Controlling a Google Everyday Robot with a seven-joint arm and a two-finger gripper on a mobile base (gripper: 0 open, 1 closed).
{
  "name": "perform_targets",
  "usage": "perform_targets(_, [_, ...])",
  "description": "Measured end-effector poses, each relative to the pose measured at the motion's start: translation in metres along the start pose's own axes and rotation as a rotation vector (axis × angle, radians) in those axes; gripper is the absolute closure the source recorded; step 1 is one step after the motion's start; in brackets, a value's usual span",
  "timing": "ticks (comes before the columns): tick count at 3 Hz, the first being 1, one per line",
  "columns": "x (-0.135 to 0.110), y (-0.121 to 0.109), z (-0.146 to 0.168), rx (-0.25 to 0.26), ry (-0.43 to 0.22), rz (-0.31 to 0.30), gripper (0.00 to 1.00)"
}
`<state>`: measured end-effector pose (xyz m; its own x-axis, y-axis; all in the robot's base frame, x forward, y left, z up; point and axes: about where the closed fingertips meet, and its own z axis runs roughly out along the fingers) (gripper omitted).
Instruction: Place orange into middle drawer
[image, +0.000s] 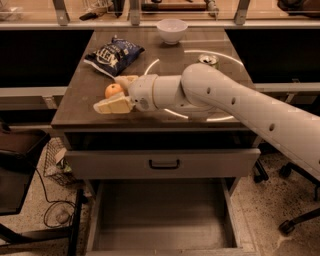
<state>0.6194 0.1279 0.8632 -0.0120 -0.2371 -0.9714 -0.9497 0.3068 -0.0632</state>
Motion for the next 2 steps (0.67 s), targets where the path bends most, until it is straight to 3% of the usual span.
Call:
perform_targets(1, [-0.0008, 0.0023, 0.0025, -0.006, 0.000, -0.001, 0.59])
perform_targets(2, [-0.0014, 0.0038, 0.0040, -0.009, -0.001, -0.002, 0.83])
